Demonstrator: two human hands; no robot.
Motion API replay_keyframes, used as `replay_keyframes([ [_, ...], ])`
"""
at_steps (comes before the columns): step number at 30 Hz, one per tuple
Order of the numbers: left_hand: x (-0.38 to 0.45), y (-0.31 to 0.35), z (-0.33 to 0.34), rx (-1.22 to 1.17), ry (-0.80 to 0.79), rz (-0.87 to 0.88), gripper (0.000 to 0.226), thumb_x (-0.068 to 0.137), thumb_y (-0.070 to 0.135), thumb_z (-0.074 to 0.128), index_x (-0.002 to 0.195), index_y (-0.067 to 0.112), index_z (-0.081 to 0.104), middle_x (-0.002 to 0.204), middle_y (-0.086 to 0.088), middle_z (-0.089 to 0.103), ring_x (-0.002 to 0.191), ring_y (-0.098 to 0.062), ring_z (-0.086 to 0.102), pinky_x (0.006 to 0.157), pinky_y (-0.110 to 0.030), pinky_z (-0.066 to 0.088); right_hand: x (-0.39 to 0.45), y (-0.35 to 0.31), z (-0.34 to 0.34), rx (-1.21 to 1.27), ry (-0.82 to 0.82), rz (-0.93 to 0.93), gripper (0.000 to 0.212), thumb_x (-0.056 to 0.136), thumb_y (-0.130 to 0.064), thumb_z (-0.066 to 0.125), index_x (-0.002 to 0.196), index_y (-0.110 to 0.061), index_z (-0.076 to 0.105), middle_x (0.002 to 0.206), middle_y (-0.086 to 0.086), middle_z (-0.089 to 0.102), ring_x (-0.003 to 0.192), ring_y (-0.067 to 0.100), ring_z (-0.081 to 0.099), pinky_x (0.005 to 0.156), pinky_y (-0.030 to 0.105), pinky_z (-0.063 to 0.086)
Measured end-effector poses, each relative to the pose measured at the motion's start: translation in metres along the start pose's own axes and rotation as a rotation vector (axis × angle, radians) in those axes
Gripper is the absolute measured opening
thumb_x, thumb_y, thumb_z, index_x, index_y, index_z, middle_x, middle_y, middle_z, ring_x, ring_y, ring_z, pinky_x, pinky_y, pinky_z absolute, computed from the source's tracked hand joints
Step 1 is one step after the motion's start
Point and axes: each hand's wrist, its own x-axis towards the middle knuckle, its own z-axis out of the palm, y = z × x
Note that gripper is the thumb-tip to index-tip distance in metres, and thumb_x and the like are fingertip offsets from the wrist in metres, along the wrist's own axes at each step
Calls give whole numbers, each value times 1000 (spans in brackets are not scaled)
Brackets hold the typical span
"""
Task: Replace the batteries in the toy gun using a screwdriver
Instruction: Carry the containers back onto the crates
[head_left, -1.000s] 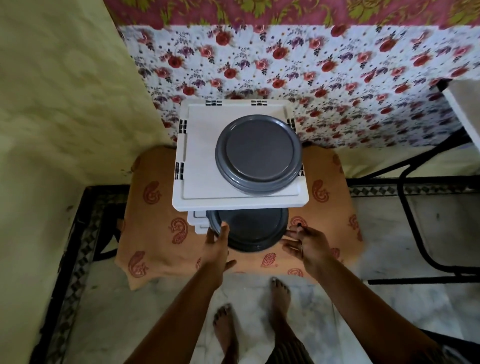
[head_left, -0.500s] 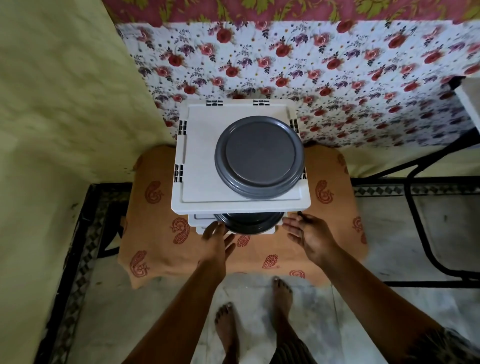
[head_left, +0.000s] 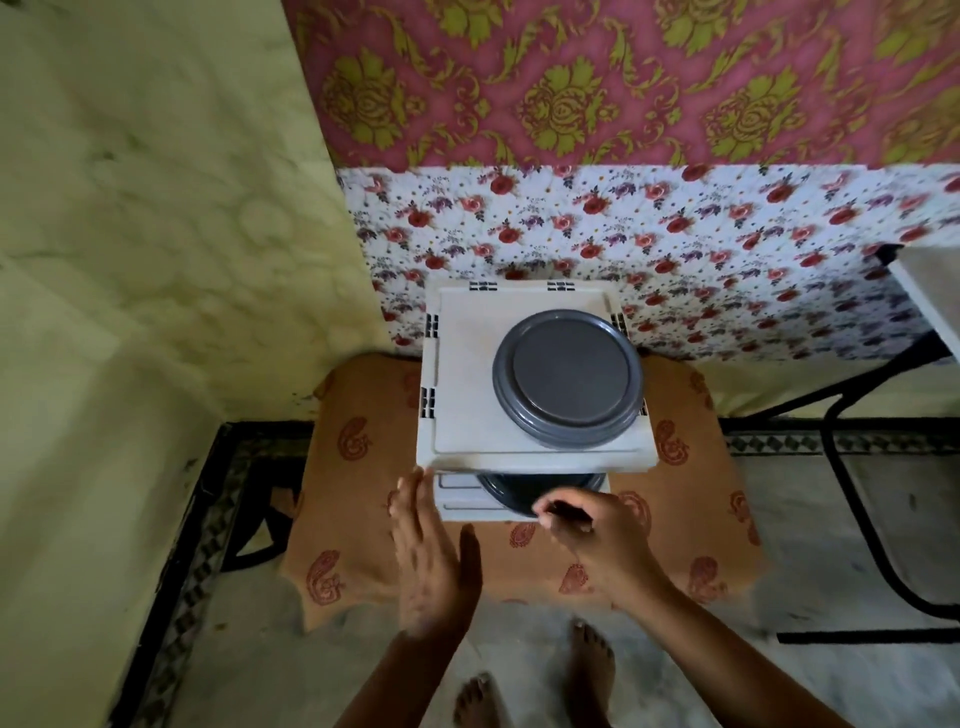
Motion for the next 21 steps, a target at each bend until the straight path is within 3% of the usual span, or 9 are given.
replay_keyframes([
  [2, 17, -4, -8, 151, -94, 86, 69, 82, 30, 37, 145, 12, 16, 153, -11, 25, 141, -27, 14, 112, -50, 18, 11, -29, 5, -15, 12, -181, 14, 83, -7, 63, 92, -13, 71, 85, -13, 67, 80, -9, 61, 69, 4, 43],
  [4, 30, -9, -12, 319, -176, 137, 72, 79, 32, 37, 144, 9, 22, 152, -11, 28, 139, -27, 17, 107, -54, 30, 27, -53, 10, -164, 28, -355, 23, 82, -7, 58, 100, -11, 70, 90, -2, 71, 85, -1, 61, 74, 9, 46],
  [6, 37, -12, -14, 452, -222, 187, 74, 75, 34, 41, 142, 6, 29, 149, -6, 29, 135, -26, 24, 102, -53, 39, 45, -72, 17, -406, -25, -462, 35, 81, -4, 51, 112, -14, 65, 99, 8, 70, 88, 15, 63, 78, 27, 51],
  [8, 39, -15, -14, 527, -238, 229, 80, 69, 34, 52, 140, 5, 32, 150, -4, 30, 134, -26, 27, 109, -49, 32, 61, -85, 26, -699, -86, -451, 45, 82, 1, 48, 124, -15, 54, 112, 10, 63, 100, 27, 61, 81, 38, 52],
  [10, 37, -17, -14, 557, -250, 260, 86, 64, 33, 60, 140, 5, 31, 150, -6, 28, 139, -27, 20, 112, -45, 13, 73, -95, 37, -942, -134, -387, 46, 83, 3, 44, 127, -9, 47, 119, 13, 57, 107, 31, 56, 82, 40, 50],
  [13, 36, -15, -17, 559, -263, 241, 77, 69, 32, 49, 138, 5, 31, 148, -7, 26, 146, -23, -11, 111, -39, 0, 85, -99, 51, -1108, -145, -327, 37, 87, 3, 38, 123, 2, 47, 120, 21, 54, 107, 37, 55, 79, 43, 49],
  [15, 36, -16, -18, 569, -236, 241, 72, 71, 34, 37, 138, 6, 31, 148, -7, 26, 145, -21, -15, 111, -39, 0, 90, -96, 59, -1164, -139, -302, 35, 90, 1, 36, 124, 5, 47, 124, 23, 51, 110, 39, 53, 80, 43, 49],
  [17, 37, -17, -17, 571, -196, 269, 72, 71, 34, 38, 138, 6, 31, 147, -6, 27, 146, -24, -9, 111, -39, 4, 94, -93, 63, -1185, -130, -303, 36, 92, -1, 35, 125, 6, 46, 129, 23, 47, 115, 40, 49, 85, 43, 48],
  [21, 37, -13, -19, 585, -217, 295, 77, 65, 37, 49, 135, 7, 34, 144, -2, 30, 132, -26, 28, 109, -45, 24, 98, -91, 65, -1152, -142, -248, 35, 92, -2, 38, 126, 2, 46, 132, 21, 43, 120, 38, 44, 92, 42, 45],
])
